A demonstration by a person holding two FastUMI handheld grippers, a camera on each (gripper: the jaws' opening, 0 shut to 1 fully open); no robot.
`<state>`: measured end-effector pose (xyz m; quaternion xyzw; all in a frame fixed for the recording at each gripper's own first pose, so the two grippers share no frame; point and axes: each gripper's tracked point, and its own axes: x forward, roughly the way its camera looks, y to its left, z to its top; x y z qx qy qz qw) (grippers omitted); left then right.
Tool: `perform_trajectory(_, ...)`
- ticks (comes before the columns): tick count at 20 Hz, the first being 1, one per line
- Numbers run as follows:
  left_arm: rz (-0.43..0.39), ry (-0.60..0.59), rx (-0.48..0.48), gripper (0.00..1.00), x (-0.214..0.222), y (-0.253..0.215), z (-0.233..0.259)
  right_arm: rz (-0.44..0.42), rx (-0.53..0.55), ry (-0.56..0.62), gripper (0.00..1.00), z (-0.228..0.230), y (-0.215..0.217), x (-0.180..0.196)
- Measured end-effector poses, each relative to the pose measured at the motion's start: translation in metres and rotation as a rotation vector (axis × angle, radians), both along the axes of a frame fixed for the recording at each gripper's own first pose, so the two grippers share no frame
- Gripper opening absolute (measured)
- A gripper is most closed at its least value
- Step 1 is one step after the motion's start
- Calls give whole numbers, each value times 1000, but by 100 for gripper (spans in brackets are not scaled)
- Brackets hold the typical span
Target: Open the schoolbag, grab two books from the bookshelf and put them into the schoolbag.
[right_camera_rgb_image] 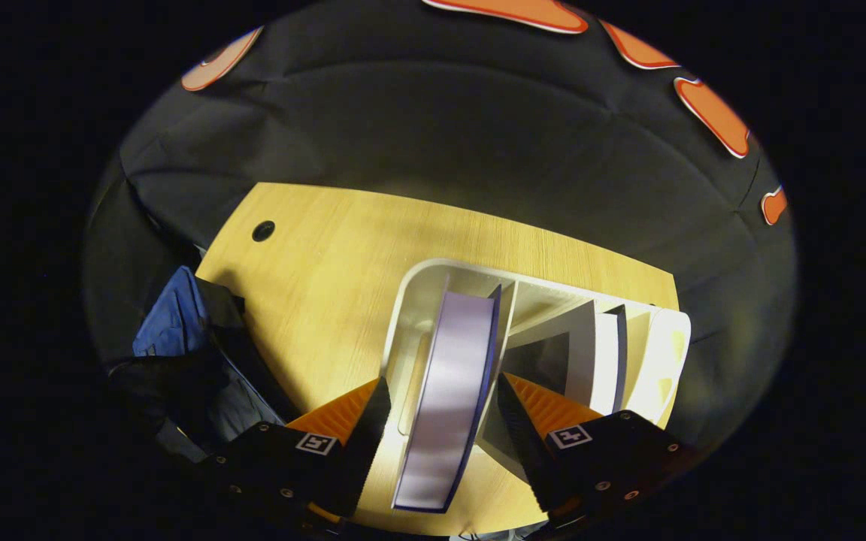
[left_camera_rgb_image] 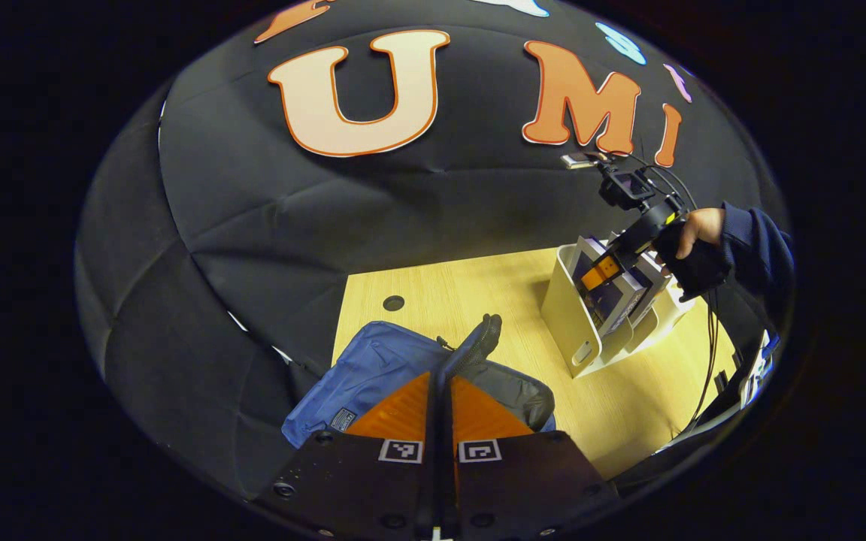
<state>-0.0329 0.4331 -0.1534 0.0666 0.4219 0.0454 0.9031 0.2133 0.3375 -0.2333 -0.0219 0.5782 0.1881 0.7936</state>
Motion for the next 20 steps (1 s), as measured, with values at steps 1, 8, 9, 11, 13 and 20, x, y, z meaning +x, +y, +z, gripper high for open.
perform_trajectory(1, 0, 0, -5, 3, 1, 0, -1, 6, -6, 32, 82, -6, 3, -2)
perform_trajectory(8, 11, -3, -31, 4, 0, -1, -7, 27, -94, 128, 47, -37, 8, -13)
perform_trajectory(9, 10, 1, -35, 4, -1, -1, -8, 21, -82, 151, 41, -36, 9, -16)
perform_trajectory(11, 11, 4, -39, 4, -1, -4, -9, -4, -45, 178, 38, -29, 11, -21)
perform_trajectory(13, 12, 5, -38, 4, -3, -5, -10, 5, -54, 135, 50, -21, 0, -16)
perform_trajectory(20, 9, 12, -31, 4, -6, -9, -13, 12, 63, 69, 50, 30, -28, -30)
